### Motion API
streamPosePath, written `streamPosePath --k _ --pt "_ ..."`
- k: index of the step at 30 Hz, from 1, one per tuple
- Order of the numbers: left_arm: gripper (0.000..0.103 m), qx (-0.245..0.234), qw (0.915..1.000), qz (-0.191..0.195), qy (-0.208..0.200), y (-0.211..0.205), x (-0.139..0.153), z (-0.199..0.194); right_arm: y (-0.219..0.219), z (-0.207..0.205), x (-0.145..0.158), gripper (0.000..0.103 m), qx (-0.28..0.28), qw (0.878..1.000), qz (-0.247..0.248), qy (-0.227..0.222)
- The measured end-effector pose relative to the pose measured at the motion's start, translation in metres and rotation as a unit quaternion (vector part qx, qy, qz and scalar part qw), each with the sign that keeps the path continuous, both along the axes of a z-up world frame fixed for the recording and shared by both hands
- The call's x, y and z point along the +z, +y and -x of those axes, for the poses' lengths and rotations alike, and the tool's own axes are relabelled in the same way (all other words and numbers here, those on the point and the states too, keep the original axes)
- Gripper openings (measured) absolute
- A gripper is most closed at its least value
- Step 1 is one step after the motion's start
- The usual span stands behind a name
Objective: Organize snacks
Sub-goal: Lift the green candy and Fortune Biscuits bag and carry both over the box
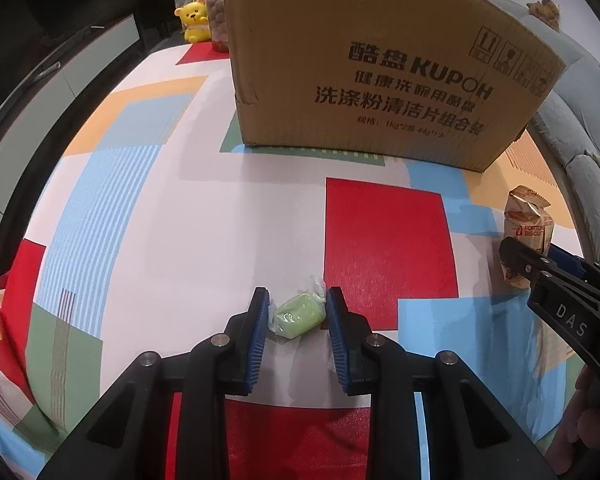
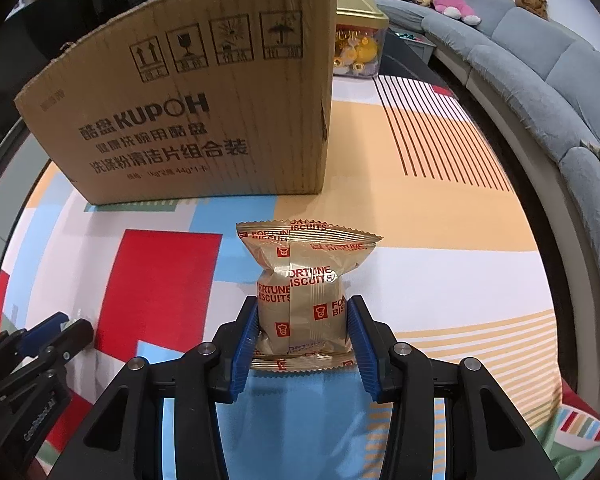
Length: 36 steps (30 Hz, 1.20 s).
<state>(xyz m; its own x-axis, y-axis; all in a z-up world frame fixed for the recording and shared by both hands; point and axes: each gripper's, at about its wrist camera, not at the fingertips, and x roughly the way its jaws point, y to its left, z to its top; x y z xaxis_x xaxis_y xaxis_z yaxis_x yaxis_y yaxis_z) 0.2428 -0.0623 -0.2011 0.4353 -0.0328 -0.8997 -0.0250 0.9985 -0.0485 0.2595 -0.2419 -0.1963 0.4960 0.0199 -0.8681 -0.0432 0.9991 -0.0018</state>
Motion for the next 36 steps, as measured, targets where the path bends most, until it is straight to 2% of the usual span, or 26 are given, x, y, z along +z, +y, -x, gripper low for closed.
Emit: streamPosePath --k 14,36 --pt "0.029 -0.008 0.9995 -0.004 -0.030 -0.002 0.036 0.003 0.007 0.016 0.038 0.045 0.006 0.999 -0.009 -0.032" --pt "0.029 -0.020 0.9973 -0.010 -0.070 0.006 0.089 -0.022 0.022 0.001 0.103 0.046 0.024 0.996 -0.029 -0.085"
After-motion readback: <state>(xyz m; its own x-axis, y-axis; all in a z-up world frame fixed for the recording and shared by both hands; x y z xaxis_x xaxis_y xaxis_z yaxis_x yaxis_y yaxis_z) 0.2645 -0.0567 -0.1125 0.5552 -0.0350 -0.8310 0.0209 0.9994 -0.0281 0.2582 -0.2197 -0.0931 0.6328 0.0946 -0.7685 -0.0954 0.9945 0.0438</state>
